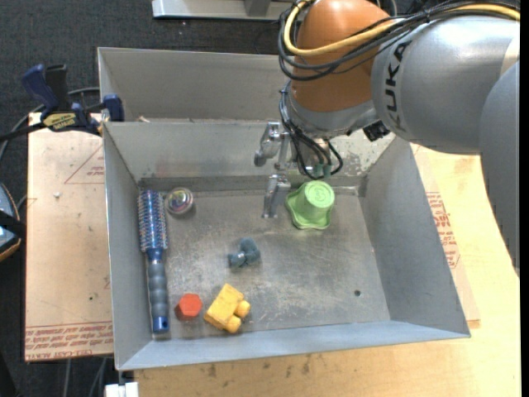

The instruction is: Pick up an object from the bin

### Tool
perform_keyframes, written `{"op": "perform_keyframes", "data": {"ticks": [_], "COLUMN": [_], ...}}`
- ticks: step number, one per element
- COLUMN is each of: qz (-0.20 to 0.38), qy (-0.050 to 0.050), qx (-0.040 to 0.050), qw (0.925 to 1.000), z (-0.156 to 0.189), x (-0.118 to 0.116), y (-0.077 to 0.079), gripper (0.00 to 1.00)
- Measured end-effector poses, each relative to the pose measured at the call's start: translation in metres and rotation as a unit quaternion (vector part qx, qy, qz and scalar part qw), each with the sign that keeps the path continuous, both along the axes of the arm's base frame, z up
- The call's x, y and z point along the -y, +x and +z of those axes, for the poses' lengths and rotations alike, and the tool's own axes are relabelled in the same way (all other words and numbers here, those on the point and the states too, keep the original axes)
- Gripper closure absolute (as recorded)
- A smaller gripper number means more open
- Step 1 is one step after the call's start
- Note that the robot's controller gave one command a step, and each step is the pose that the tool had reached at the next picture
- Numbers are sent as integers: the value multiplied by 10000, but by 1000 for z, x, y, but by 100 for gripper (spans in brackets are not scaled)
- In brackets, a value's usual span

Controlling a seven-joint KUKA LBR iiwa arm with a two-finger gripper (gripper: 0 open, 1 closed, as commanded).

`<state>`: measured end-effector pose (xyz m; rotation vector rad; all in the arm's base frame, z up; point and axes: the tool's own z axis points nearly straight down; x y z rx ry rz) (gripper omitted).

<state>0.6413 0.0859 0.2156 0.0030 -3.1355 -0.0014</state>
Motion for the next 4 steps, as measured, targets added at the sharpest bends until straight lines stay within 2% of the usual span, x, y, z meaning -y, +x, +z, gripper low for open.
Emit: {"op": "perform_keyframes", "data": {"ticks": [1,2,3,4], "qz": [1950,2174,2615,3292], "qy": [2,5,6,9], "qx": [85,58,45,76], "qw": [9808,9761,9652,9442], "z": [-141,-114,-105,-141], "x": [-18,-16,-9,-8], "y": [-69,-72,-76,-72], "gripper": [0,0,0,0]}}
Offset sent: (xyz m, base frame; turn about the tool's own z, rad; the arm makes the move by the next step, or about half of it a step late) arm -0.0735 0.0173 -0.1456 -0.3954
